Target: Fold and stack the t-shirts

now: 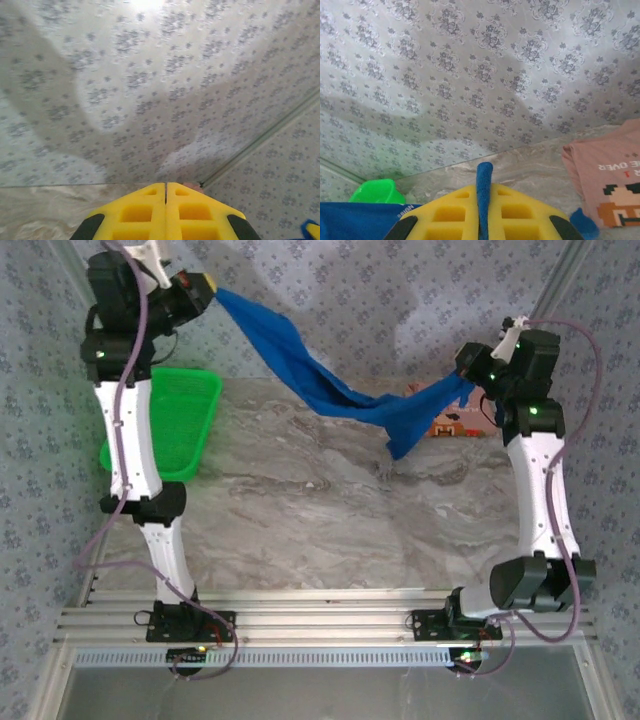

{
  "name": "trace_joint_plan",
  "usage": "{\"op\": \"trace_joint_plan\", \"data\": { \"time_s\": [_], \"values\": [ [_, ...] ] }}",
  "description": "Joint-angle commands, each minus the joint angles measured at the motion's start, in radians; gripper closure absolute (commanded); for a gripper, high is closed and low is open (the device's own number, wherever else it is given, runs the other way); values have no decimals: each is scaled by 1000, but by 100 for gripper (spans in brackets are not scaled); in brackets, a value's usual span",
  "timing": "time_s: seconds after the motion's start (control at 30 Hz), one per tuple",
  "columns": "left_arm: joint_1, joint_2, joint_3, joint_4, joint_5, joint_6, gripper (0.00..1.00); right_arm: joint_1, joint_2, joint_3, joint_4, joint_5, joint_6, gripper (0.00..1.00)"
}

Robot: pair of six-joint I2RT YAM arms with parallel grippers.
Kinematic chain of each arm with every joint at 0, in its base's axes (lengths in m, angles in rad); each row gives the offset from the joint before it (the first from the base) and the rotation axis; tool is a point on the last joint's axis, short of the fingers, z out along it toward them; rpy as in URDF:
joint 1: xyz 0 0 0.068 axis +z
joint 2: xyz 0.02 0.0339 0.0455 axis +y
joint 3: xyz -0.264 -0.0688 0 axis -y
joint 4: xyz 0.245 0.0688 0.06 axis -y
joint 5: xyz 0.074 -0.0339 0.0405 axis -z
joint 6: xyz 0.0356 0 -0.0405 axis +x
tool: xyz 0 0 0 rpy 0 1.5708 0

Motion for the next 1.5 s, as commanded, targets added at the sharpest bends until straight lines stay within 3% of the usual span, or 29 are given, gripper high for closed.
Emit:
{"op": "trace_joint_plan", "data": {
  "time_s": [0.0,0.17,0.33,0.53,0.7,0.8,1.0,1.1,1.23,1.47],
  "values": [
    [36,-81,-90,-183,-37,102,100,-5,-121,-123,-35,32,-116,100],
    [82,-308,-601,-156,-139,140,100,12,-304,-438,-83,33,-125,100],
    [101,-572,-1316,111,-146,34,100,55,-511,-830,-100,25,35,100],
    [103,-668,-1703,201,-169,-7,100,130,-698,-1085,-248,59,247,100],
    [102,-672,-1830,264,-169,-22,100,142,-734,-1144,-304,84,330,100],
    [101,-681,-1849,288,-161,-23,100,143,-669,-1123,-333,83,318,75],
    [96,-697,-1862,310,-117,7,100,139,-531,-974,-330,121,248,38],
    [92,-726,-1879,313,-106,37,100,136,-419,-855,-328,143,163,27],
    [88,-789,-1898,311,-110,86,100,151,-252,-675,-270,113,36,22],
    [87,-897,-1895,155,-181,111,100,229,119,-330,-264,74,-97,21]
  ]
}}
